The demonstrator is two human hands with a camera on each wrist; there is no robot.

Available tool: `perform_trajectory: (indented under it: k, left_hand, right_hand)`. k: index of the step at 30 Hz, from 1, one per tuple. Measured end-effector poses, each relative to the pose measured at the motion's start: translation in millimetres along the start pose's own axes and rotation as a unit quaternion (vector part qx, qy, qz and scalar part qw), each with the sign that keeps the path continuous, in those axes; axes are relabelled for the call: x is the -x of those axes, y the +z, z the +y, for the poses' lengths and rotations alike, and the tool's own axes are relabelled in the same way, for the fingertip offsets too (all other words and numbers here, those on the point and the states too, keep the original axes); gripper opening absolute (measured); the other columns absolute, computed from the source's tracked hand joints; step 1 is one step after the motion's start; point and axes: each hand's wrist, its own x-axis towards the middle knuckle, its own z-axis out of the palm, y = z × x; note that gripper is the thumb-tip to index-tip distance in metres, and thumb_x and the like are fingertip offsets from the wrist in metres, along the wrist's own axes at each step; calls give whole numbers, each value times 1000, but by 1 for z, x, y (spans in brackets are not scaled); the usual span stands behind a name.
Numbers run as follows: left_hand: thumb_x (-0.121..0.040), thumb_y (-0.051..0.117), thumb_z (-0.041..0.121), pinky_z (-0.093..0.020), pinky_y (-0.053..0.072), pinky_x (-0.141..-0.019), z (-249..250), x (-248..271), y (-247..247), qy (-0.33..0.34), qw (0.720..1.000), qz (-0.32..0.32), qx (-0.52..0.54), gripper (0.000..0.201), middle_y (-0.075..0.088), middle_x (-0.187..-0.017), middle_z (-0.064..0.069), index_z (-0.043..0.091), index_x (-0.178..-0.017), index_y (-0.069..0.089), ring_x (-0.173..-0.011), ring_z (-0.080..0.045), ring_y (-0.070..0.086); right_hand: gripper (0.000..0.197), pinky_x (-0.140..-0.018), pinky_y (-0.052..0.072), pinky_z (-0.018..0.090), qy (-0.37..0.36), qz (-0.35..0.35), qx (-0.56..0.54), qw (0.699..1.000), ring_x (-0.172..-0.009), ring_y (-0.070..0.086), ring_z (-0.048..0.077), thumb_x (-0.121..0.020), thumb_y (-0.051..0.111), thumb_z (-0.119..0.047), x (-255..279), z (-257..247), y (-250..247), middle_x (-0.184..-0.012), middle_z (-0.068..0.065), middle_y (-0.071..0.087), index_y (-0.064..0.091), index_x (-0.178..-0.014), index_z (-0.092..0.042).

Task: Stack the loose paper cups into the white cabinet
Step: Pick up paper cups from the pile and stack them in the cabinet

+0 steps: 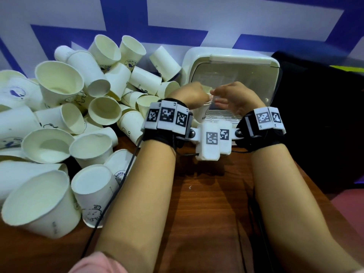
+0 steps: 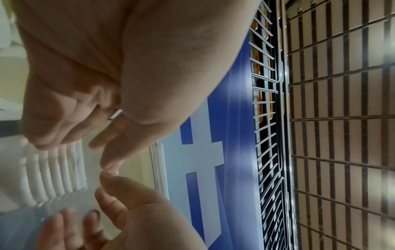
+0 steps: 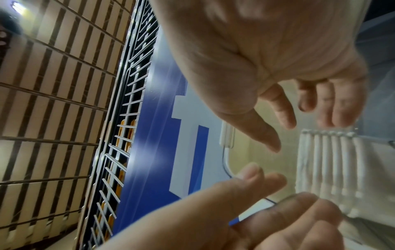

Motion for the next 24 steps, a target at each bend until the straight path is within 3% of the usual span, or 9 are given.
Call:
perform_trajectory:
  k: [2,4,7,11,15,19,21,24]
  left_hand:
    - [-98,47,26,-36,46,-96,0,3,-7,-1,999,14,-33,39,57,-128,-9,10,-133,51,-111,-24,57]
    - [-96,48,27,-36,48,-93,2,8,-16,1,999,32,-40,35,61,-122,-8,12,-127,56,-107,-25,60]
    - [-94,52,30,-41,52,-94,3,22,-33,3,999,50,-10,32,66,-112,-10,8,-116,61,-102,-26,65]
    - [-95,53,41,-42,56,-89,5,52,-54,-2,998,59,-32,37,71,-100,-7,9,-111,62,-93,-23,70]
    - [-93,51,47,-40,53,-92,5,88,-79,-19,991,70,-115,41,71,-103,-2,13,-114,63,-93,-18,68]
    - [-92,53,45,-40,55,-90,1,123,-99,-24,987,74,-139,34,71,-98,-1,16,-101,66,-92,-16,68]
    - [-93,52,48,-39,55,-89,-6,141,-107,-45,985,63,-152,34,72,-95,-1,17,-95,67,-91,-15,69]
    - [-93,50,49,-39,55,-89,-23,163,-120,-87,982,55,-160,43,73,-96,-2,11,-99,69,-92,-16,69]
  right_hand:
    - [29,-59,50,18,-24,29,37,999,-77,60,11,-88,64,-2,-1,-5,2,-100,9,60,55,-116,2]
    - [25,-60,48,20,-49,31,52,997,-82,56,14,-87,66,-4,1,-11,7,-98,8,54,53,-108,-2]
    - [16,-60,47,22,-68,-4,74,995,-72,53,15,-87,67,-7,10,-21,17,-87,6,51,52,-83,-11]
    - [26,-55,43,20,-108,-68,93,987,-59,45,12,-90,62,-5,32,-31,35,-70,2,45,48,-70,-16]
    - [21,-54,43,17,-151,-131,128,971,-58,49,9,-94,60,-12,61,-38,63,-70,0,51,51,-75,-16]
    - [5,-60,45,20,-226,-170,176,943,-68,54,10,-97,52,-10,93,-38,95,-78,1,57,55,-98,-7]
    - [8,-62,46,24,-262,-214,184,923,-71,55,12,-95,49,-8,109,-33,115,-83,4,58,56,-97,-5]
    - [8,-69,44,32,-267,-267,198,905,-76,54,15,-94,49,-10,123,-20,141,-83,2,57,57,-94,-7]
